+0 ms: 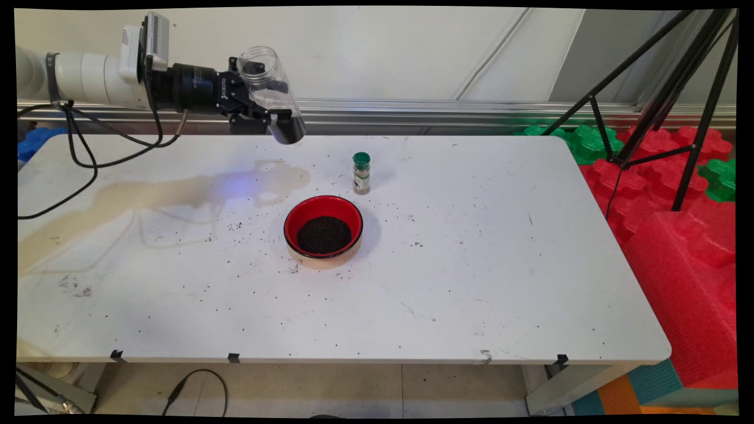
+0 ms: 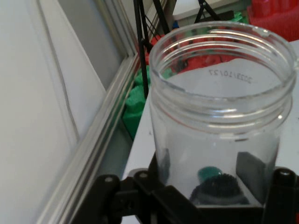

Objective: Pour the black seasoning powder in the red bowl, then place the picked object on the table

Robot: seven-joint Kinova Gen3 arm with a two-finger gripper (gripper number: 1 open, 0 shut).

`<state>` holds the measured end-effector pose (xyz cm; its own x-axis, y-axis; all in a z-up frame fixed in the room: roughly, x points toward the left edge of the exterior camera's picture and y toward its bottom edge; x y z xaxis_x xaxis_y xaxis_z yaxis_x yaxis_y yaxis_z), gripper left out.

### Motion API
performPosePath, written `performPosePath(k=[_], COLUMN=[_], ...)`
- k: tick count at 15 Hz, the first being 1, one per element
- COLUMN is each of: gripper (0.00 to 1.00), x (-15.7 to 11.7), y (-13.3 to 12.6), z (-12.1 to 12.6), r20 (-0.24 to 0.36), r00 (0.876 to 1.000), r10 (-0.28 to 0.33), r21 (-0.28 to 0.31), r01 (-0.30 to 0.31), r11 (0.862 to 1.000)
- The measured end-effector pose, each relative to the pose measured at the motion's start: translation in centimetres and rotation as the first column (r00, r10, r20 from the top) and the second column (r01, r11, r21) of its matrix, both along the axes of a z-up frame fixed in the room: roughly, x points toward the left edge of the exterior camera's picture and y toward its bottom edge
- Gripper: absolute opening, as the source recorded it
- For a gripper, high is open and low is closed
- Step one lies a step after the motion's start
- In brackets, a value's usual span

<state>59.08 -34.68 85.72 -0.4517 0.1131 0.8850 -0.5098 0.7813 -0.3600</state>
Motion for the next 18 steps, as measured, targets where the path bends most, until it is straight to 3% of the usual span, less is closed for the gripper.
performPosePath(k=[4,9,18], gripper=[0.0,0.0,0.0], x=[0.6,1.6,3.2], y=[0.4,1.1,1.6], z=[-0.3,-1.2,-3.3], r20=[-0.055,-0.101,-0.116], r00=[0.998,0.993,0.986], r10=[0.027,0.068,0.122], r21=[0.092,0.195,0.286], r01=[-0.021,-0.047,-0.084], r11=[0.996,0.98,0.955])
